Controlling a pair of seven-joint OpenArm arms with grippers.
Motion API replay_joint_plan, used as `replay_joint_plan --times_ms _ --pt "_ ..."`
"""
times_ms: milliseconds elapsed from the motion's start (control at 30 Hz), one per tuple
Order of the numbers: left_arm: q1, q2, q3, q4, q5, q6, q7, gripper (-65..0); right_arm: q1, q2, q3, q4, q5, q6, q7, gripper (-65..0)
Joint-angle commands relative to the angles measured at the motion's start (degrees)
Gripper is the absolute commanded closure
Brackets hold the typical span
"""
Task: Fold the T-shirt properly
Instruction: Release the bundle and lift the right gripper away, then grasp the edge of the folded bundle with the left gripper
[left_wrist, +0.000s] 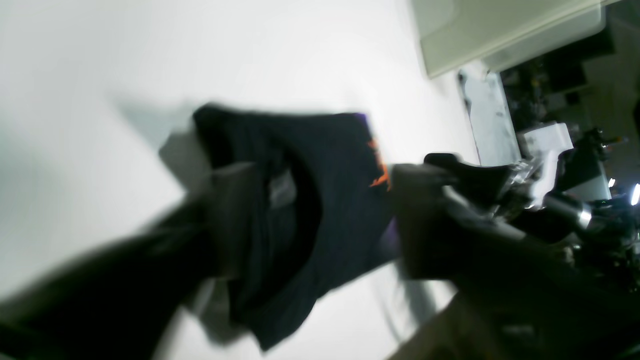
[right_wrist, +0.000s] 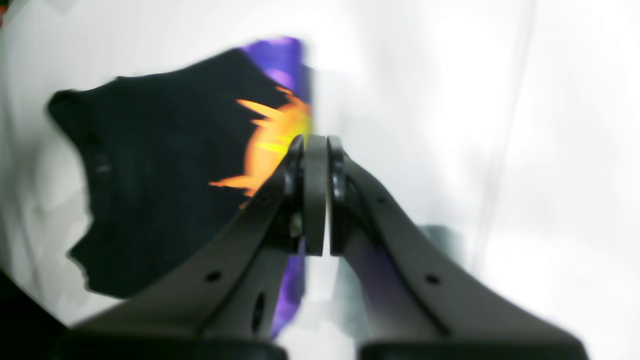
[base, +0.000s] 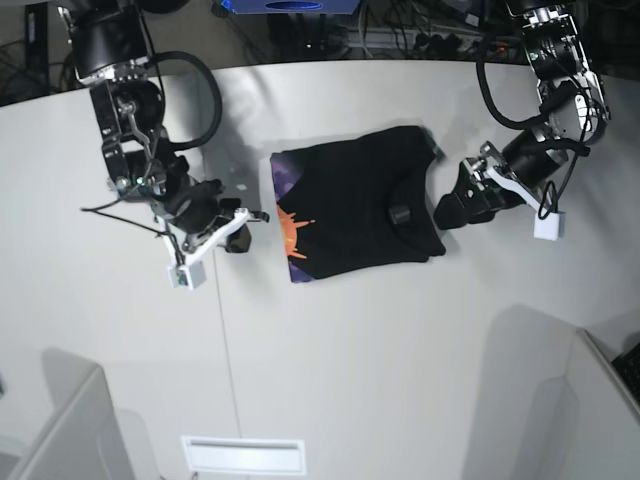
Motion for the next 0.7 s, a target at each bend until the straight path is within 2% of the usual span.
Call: replay_joint_plan --times_ms 0,33,100,400,500,667 --pt "-0.5 -0.4 -0.1 0.2 -1.7 -0.3 -1.0 -54.0 0.2 0.4 0.9 1.1 0.3 0.4 0.8 0.0" --pt "-0.5 -0.4 -0.1 -0.5 -1.8 -0.3 -1.0 -59.1 -0.4 0.4 1.5 1.1 0.3 0.4 0.8 0.0" --pt "-0.4 -0.4 0.2 -1.9 -1.8 -0.3 -1.0 -65.0 -1.5 0.4 2.1 1.2 0.3 0.5 0.8 0.0" --pt "-2.1 -0.4 0.5 -11.4 -1.4 -0.3 -1.3 -65.0 -4.2 0.4 3.2 1.6 0.3 0.5 0.8 0.0" --pt "-2.9 -0.3 0.5 -12.8 3.2 -0.3 -1.3 -65.0 -5.2 0.4 3.2 3.9 0.2 0.5 0.8 0.0" --pt "-4.8 3.3 0.7 -12.7 11.3 -0.3 -0.9 -65.0 -6.0 0.4 3.3 7.4 0.2 0.5 0.8 0.0"
